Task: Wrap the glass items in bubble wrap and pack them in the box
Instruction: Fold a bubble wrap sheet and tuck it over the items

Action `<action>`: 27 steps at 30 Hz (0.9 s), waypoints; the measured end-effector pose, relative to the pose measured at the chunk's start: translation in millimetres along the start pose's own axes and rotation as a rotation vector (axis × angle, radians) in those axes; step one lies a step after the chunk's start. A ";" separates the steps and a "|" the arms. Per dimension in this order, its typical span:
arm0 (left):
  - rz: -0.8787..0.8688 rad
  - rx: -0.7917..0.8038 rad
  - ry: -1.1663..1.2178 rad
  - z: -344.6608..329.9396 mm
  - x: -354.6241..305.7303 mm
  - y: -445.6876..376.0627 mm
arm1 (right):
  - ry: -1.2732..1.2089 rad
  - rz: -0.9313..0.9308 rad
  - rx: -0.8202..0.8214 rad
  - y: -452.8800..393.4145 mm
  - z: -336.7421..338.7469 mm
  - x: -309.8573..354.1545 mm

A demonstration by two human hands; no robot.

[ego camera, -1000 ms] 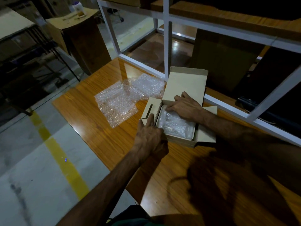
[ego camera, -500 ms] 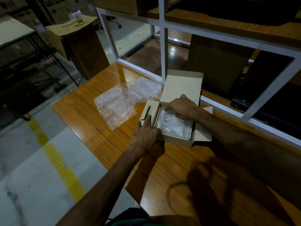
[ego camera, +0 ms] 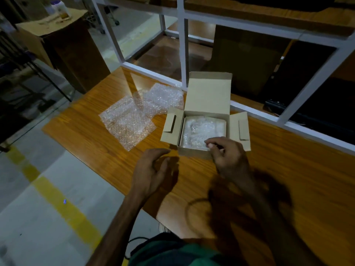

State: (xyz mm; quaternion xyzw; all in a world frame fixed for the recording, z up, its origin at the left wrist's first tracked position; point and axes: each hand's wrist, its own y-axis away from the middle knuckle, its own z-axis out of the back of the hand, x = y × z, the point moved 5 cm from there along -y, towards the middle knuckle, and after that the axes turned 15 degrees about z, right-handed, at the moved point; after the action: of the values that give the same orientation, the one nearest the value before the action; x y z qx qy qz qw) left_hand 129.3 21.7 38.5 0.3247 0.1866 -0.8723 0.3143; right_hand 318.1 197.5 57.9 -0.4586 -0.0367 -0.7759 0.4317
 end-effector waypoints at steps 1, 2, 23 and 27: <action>0.034 -0.002 0.006 2.8 15.8 1.1 | -0.017 -0.004 0.004 4.8 -11.0 8.8; 0.057 -0.007 -0.003 5.7 31.3 0.8 | -0.023 -0.007 -0.010 7.4 -21.4 17.1; 0.367 -0.100 0.139 50.8 168.9 -115.1 | -0.083 -0.109 -0.006 -60.4 -152.8 72.4; 0.466 0.039 0.705 89.8 140.1 -125.3 | -0.063 -0.016 -0.036 -75.7 -157.9 84.0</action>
State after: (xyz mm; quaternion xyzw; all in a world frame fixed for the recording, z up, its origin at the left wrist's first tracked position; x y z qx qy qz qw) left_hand -77.8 6.0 22.4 0.6426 0.1877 -0.6168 0.4140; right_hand 140.1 119.7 55.0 -0.4902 -0.0399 -0.7650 0.4157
